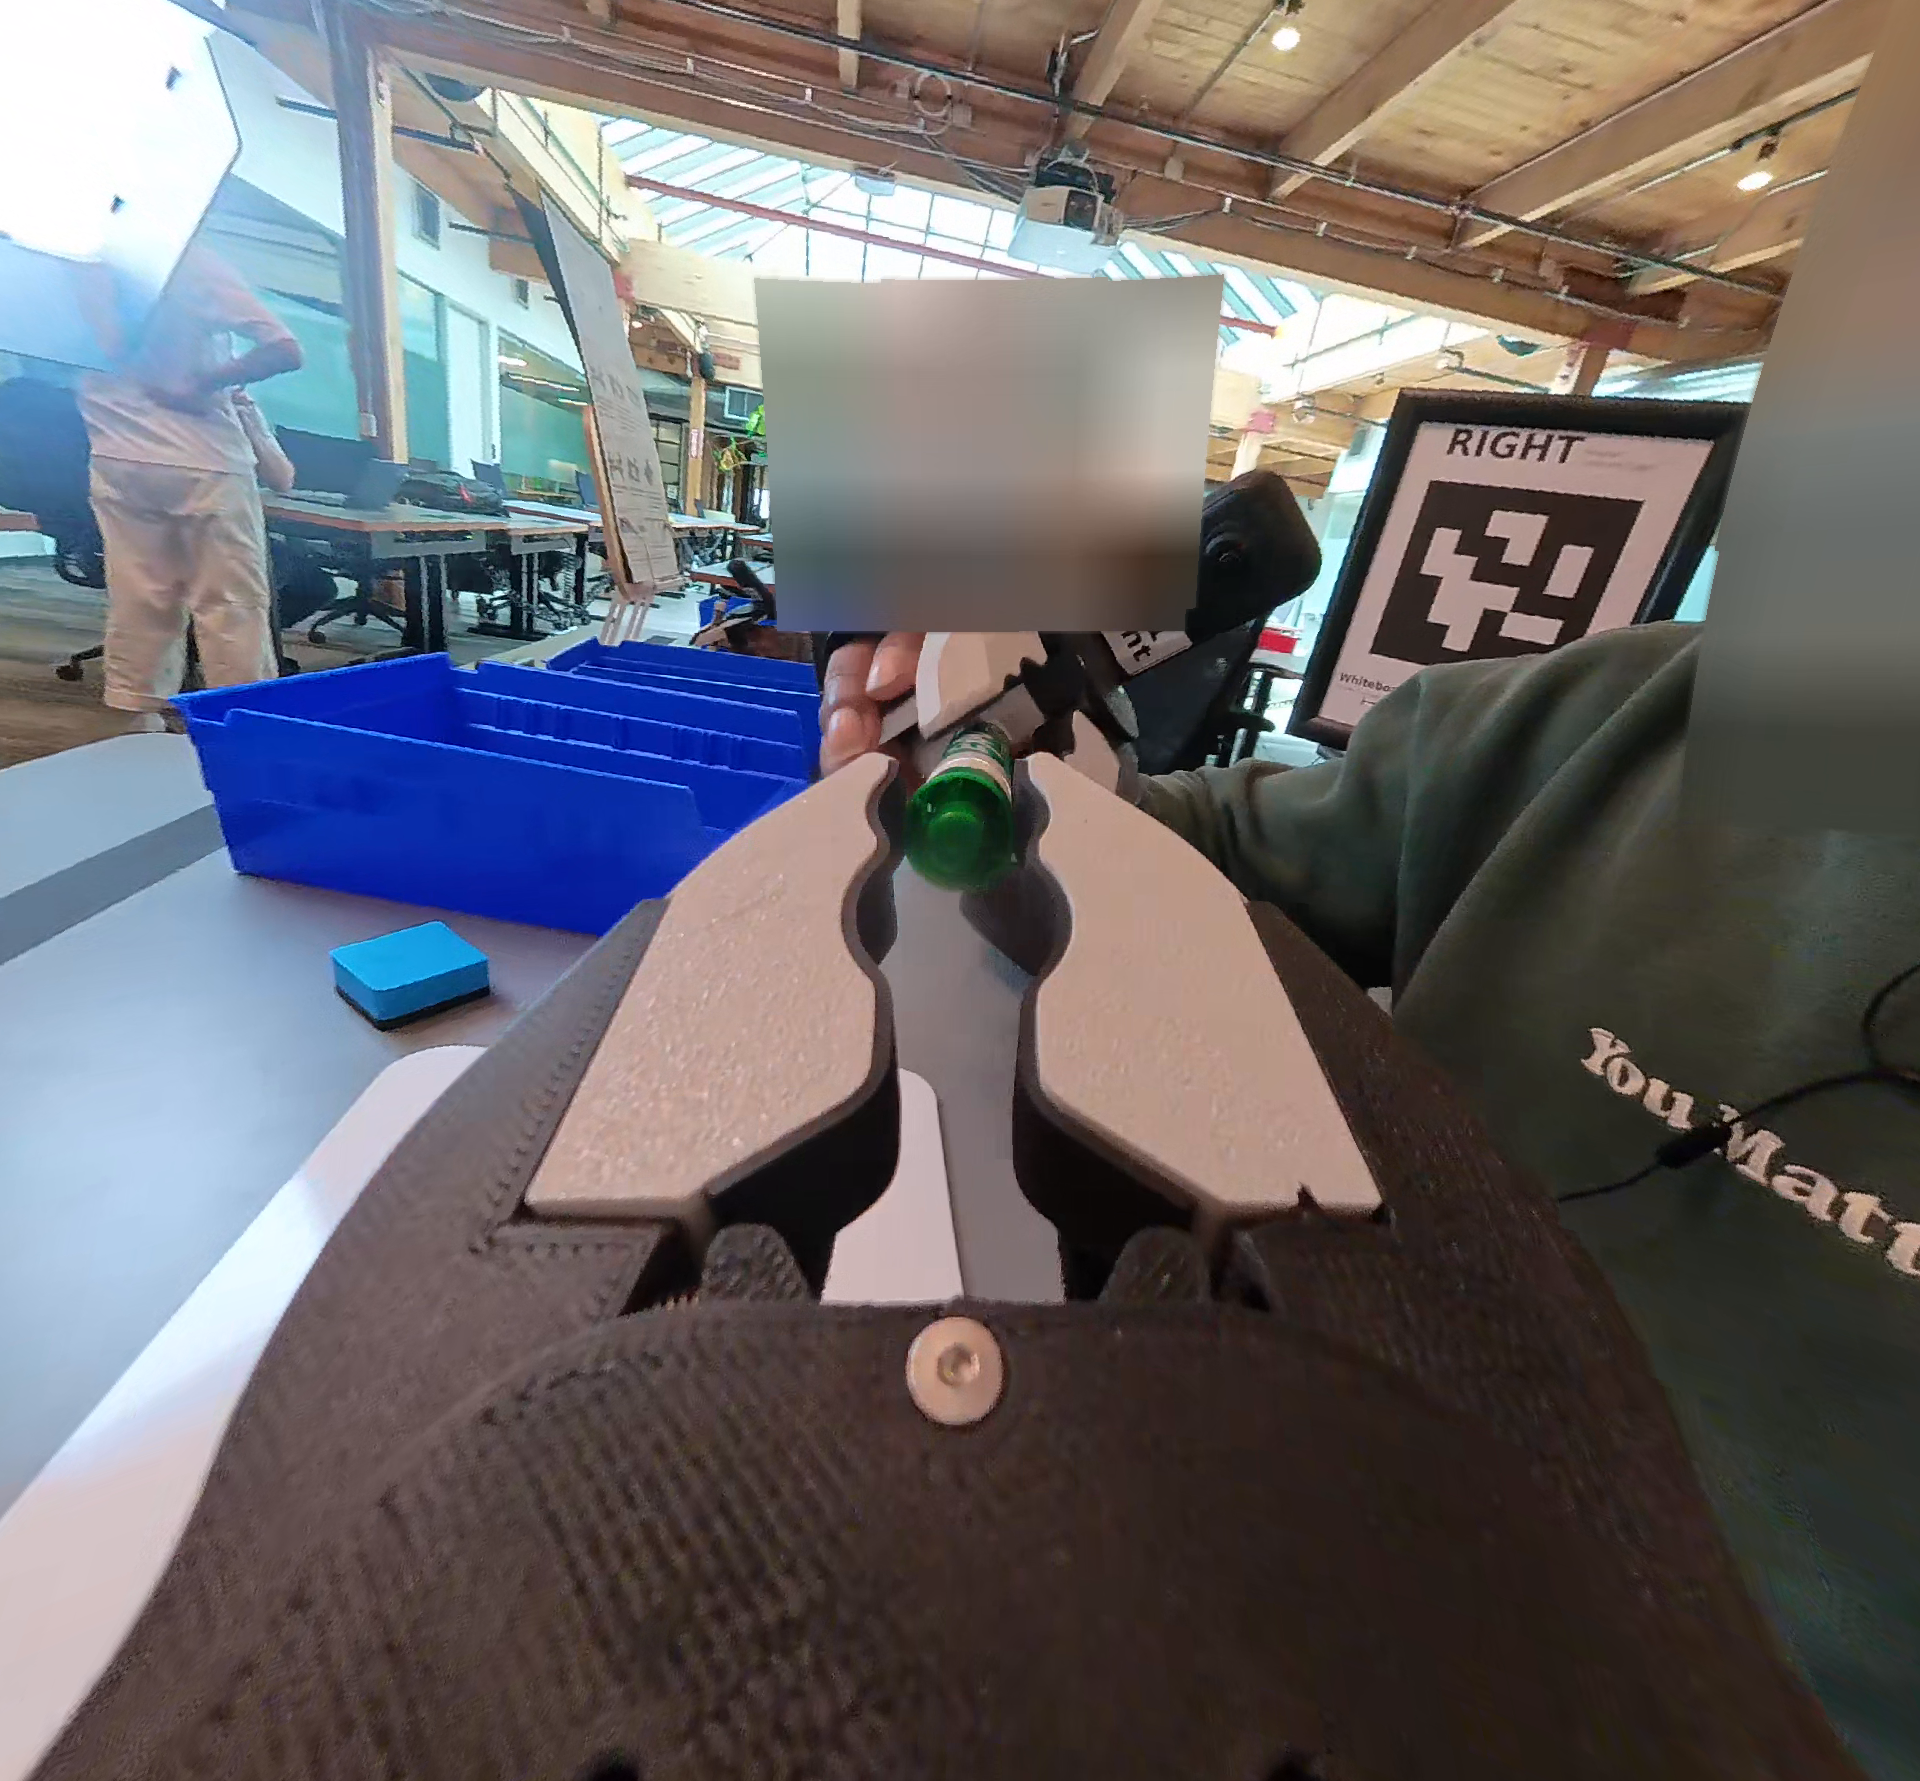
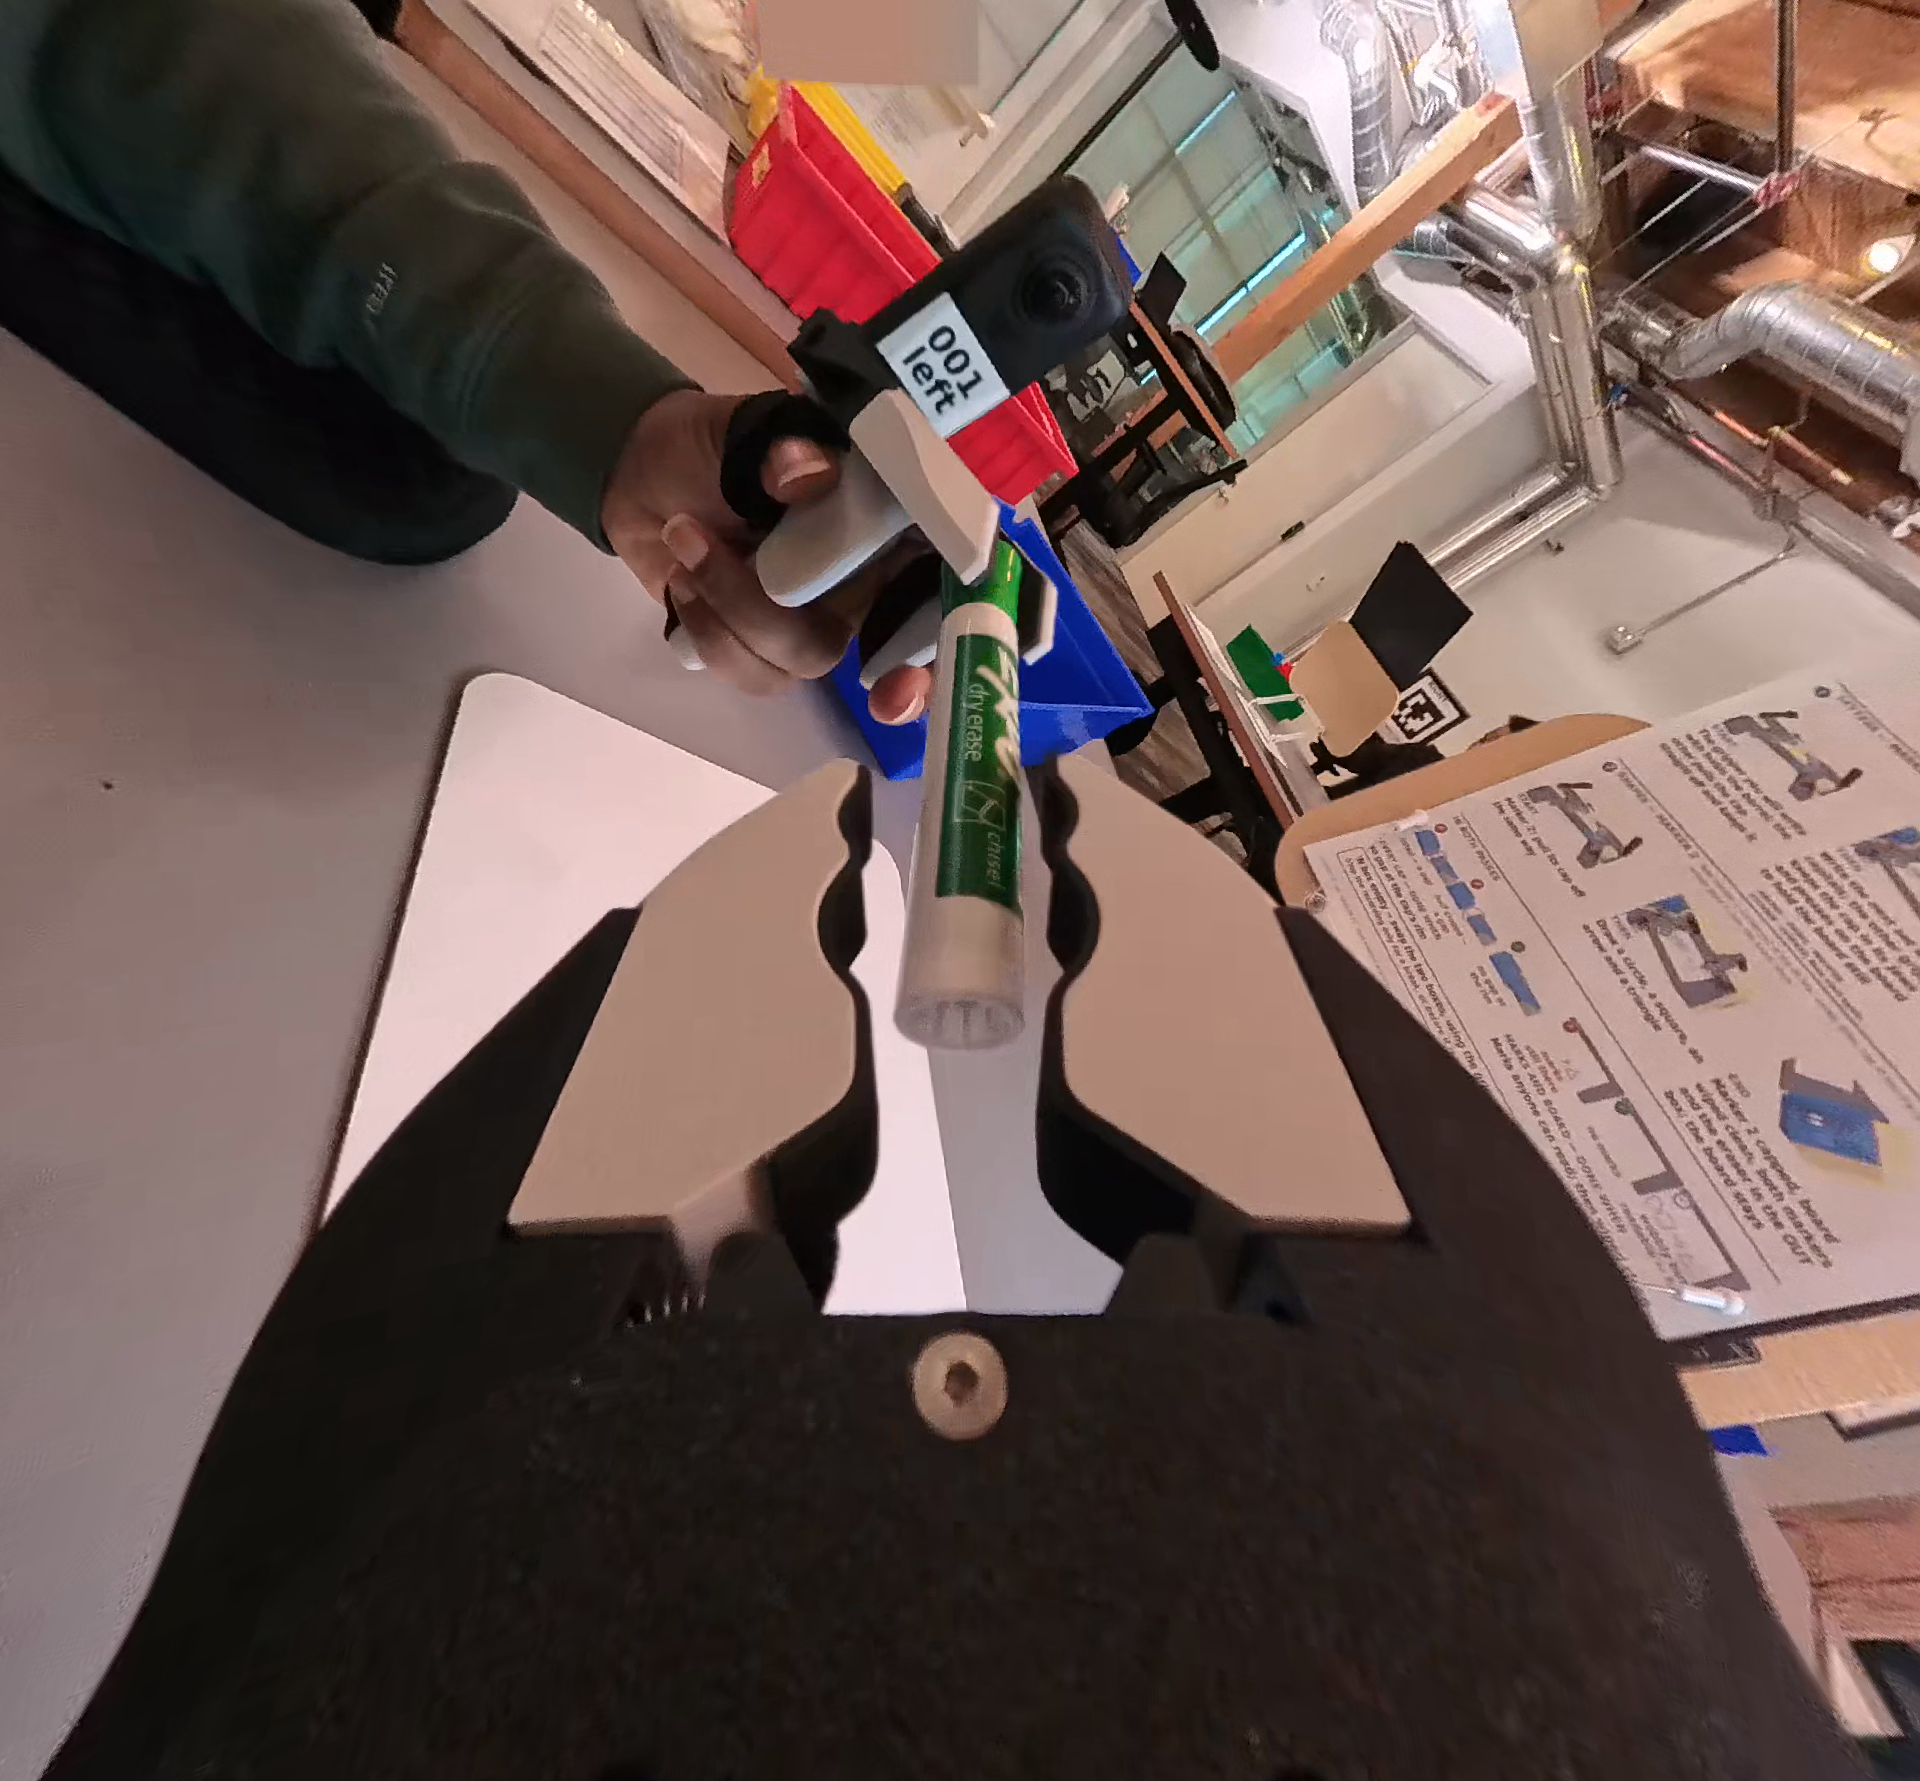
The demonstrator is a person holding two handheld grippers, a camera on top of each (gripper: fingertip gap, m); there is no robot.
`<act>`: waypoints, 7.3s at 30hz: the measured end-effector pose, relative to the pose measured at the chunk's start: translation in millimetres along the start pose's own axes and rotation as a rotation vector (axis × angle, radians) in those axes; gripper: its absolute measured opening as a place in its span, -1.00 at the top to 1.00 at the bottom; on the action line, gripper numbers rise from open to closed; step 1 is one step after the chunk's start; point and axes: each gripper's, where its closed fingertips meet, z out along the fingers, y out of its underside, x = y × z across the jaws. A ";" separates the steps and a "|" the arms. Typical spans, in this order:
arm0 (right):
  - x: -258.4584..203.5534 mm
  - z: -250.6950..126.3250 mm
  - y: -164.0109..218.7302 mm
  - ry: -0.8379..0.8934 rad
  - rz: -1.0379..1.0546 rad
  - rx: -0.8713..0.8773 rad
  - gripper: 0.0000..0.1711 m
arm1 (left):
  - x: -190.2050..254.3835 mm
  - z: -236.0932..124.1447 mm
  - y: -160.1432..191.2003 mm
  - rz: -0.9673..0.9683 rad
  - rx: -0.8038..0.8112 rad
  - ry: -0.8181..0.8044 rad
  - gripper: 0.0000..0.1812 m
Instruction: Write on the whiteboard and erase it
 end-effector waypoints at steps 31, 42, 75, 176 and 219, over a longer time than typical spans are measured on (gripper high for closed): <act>2.6 -8.7 -3.1 -0.004 0.094 0.013 0.77 | -2.8 0.9 9.8 0.096 -0.099 -0.040 0.76; -2.2 -9.7 23.5 -0.155 0.332 -0.048 0.77 | -24.9 -9.2 41.7 0.563 -0.514 -0.278 0.76; -13.4 -4.2 28.1 -0.262 0.519 0.065 0.77 | -10.6 -10.6 44.1 0.605 -0.545 -0.189 0.78; -40.2 4.4 95.0 -0.300 0.389 -0.400 0.77 | -62.2 -48.2 66.0 0.549 -0.721 -0.405 0.79; -27.6 20.0 52.0 -0.239 0.400 -0.173 0.96 | -40.2 -21.0 121.6 0.532 -0.836 -0.239 0.78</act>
